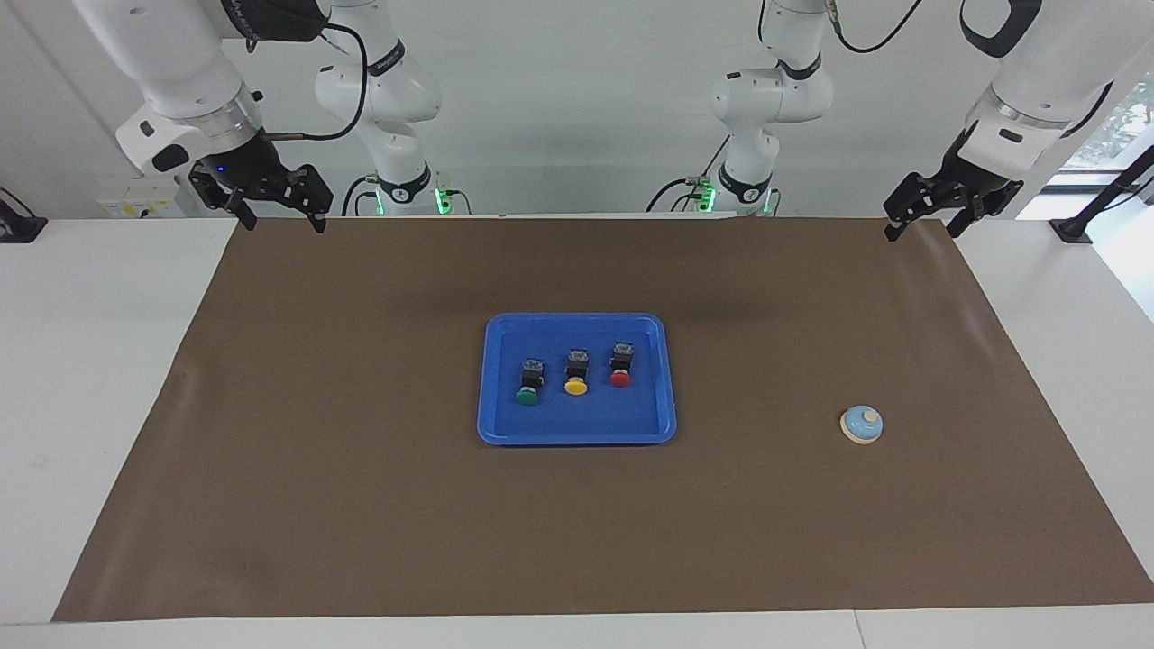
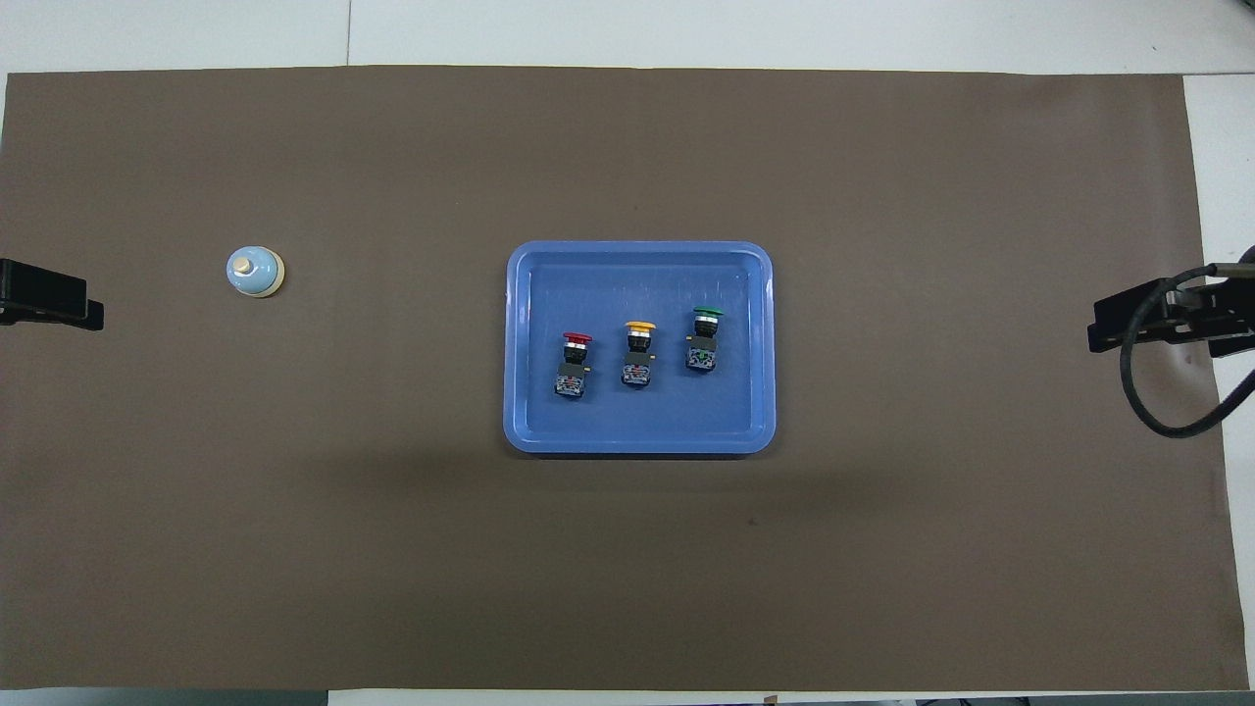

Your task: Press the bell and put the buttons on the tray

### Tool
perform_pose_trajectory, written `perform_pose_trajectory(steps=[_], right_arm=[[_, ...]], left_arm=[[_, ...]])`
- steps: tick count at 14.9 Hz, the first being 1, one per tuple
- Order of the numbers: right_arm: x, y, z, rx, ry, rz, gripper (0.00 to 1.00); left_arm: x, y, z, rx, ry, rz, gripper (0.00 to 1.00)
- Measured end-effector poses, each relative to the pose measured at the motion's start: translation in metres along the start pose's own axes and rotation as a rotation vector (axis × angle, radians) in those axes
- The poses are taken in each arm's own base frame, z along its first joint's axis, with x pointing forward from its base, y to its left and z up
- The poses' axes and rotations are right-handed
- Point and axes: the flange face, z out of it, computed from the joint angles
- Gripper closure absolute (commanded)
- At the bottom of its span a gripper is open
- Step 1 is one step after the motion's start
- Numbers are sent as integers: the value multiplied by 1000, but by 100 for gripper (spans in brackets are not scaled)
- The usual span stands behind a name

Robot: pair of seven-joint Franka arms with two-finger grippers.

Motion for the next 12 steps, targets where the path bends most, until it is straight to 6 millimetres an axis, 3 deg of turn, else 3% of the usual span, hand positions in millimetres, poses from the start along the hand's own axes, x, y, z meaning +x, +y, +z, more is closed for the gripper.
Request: perform_pose_trajectory(steps=[12], right_arm=[[0, 0, 0, 0, 0, 0, 0]], left_arm=[[-5, 1, 5, 0, -44, 3, 0]])
